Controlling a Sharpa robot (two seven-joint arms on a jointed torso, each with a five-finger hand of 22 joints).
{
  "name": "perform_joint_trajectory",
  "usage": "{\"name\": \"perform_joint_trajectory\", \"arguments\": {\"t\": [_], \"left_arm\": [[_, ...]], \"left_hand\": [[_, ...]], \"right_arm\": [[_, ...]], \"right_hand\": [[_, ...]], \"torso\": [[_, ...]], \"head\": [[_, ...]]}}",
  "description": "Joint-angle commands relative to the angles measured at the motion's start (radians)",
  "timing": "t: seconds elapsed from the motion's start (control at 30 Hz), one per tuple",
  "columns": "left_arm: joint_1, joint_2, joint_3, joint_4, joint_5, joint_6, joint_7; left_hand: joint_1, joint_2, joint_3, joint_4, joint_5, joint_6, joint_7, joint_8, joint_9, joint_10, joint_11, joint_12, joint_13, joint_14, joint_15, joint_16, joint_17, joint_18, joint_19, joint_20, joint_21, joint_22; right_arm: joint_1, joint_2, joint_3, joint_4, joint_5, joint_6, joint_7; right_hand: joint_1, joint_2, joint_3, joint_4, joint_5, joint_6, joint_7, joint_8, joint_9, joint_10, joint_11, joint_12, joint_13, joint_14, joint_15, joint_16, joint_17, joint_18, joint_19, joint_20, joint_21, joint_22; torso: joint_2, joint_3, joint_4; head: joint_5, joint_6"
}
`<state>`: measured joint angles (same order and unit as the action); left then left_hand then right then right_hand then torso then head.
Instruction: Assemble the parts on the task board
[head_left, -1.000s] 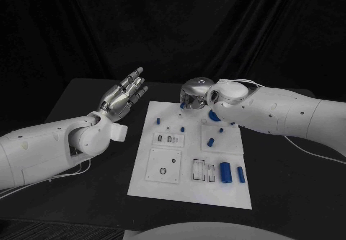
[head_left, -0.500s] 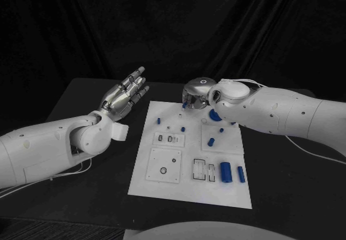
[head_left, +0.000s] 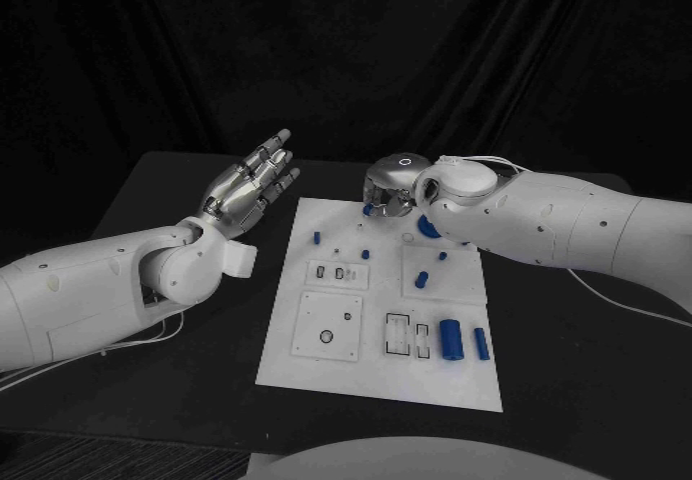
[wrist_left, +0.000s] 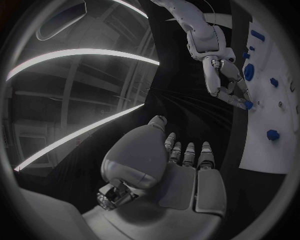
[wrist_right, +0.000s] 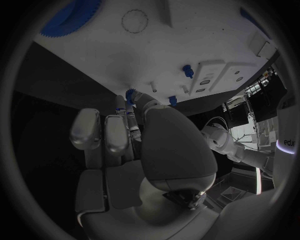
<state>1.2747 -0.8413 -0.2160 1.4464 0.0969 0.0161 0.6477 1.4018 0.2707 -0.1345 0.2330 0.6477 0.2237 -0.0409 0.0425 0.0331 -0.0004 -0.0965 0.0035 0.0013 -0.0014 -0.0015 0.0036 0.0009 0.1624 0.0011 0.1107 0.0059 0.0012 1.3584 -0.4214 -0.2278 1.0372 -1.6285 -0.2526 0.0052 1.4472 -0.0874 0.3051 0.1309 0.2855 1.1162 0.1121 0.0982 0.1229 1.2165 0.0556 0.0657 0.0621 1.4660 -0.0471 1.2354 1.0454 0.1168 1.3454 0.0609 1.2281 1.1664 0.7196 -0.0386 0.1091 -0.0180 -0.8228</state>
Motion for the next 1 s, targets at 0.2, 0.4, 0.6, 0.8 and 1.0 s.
{"name": "perform_joint_trajectory", "arguments": {"t": [0.2, 0.4, 0.6, 0.8, 1.0], "left_arm": [[-0.001, 0.001, 0.001, 0.001, 0.0, 0.016, 0.006], [-0.002, 0.0, 0.001, 0.002, 0.0, 0.017, 0.005], [-0.002, 0.002, 0.001, 0.0, 0.0, 0.019, 0.004], [-0.002, 0.002, 0.001, -0.004, 0.0, 0.021, 0.002], [-0.003, -0.002, 0.001, -0.007, 0.0, 0.02, 0.0]], "left_hand": [[0.007, 0.001, 0.005, 0.001, 0.003, 0.003, 0.004, 0.005, 0.001, 0.0, 0.01, -0.004, -0.001, 0.001, 0.008, -0.004, -0.001, 0.014, -0.001, 0.009, -0.006, -0.001], [0.007, 0.002, 0.006, 0.001, 0.003, 0.004, 0.005, 0.006, 0.001, 0.0, 0.01, -0.004, -0.001, 0.001, 0.009, -0.004, -0.001, 0.014, -0.001, 0.011, -0.006, -0.001], [0.007, 0.002, 0.006, 0.001, 0.003, 0.004, 0.005, 0.006, 0.001, 0.0, 0.01, -0.004, -0.001, 0.001, 0.009, -0.004, -0.001, 0.014, -0.001, 0.011, -0.006, -0.001], [0.007, 0.002, 0.006, 0.001, 0.003, 0.004, 0.005, 0.006, 0.001, 0.0, 0.01, -0.004, -0.001, 0.001, 0.009, -0.004, -0.001, 0.014, -0.001, 0.011, -0.006, -0.001], [0.006, 0.002, 0.007, 0.001, 0.003, 0.004, 0.006, 0.006, 0.001, 0.0, 0.011, -0.004, -0.001, 0.001, 0.01, -0.004, -0.001, 0.014, -0.001, 0.012, -0.006, -0.001]], "right_arm": [[-0.008, 0.006, -0.001, -0.004, -0.003, 0.017, -0.016], [-0.009, 0.009, -0.001, -0.005, -0.003, 0.023, -0.028], [-0.009, 0.008, -0.001, -0.006, -0.003, 0.031, -0.047], [-0.008, -0.002, -0.001, -0.003, -0.003, -0.02, -0.039], [0.006, -0.043, -0.001, 0.033, -0.003, -0.095, -0.026]], "right_hand": [[-0.001, 0.004, 0.006, 0.003, -0.008, 0.001, -0.01, -0.002, 0.027, -0.008, 0.0, -0.006, -0.001, 0.019, 0.007, 0.003, 0.0, -0.017, 0.0, 0.008, 0.004, 0.002], [-0.006, 0.001, 0.012, 0.008, -0.02, -0.025, -0.007, -0.02, 0.024, -0.038, 0.005, -0.008, -0.002, 0.016, 0.005, 0.004, 0.001, -0.016, -0.003, 0.007, 0.003, 0.006], [-0.018, -0.019, 0.004, 0.006, -0.051, -0.325, -0.063, -0.039, -0.052, -0.294, 0.028, -0.007, -0.002, -0.008, 0.019, -0.01, -0.017, -0.01, -0.033, 0.018, -0.029, -0.014], [-0.025, 0.0, -0.051, -0.016, -0.083, -0.621, -0.12, -0.054, -0.077, -0.52, 0.022, -0.012, -0.007, -0.045, 0.021, -0.04, -0.062, 0.0, -0.074, 0.024, -0.078, -0.044], [-0.021, 0.016, -0.076, -0.025, -0.083, -0.549, -0.095, -0.041, -0.068, -0.37, 0.017, 0.006, 0.006, -0.053, 0.017, -0.047, -0.073, 0.002, -0.08, 0.021, -0.092, -0.044]], "torso": [[0.0, -0.0002, 0.0002], [-0.001, 0.0, 0.0005], [-0.002, -0.0008, 0.0013], [-0.002, -0.0017, 0.0013], [-0.003, -0.0014, 0.0018]], "head": [[0.0, -0.005], [0.0, -0.006], [0.001, -0.006], [0.004, -0.007], [0.0, -0.006]]}}
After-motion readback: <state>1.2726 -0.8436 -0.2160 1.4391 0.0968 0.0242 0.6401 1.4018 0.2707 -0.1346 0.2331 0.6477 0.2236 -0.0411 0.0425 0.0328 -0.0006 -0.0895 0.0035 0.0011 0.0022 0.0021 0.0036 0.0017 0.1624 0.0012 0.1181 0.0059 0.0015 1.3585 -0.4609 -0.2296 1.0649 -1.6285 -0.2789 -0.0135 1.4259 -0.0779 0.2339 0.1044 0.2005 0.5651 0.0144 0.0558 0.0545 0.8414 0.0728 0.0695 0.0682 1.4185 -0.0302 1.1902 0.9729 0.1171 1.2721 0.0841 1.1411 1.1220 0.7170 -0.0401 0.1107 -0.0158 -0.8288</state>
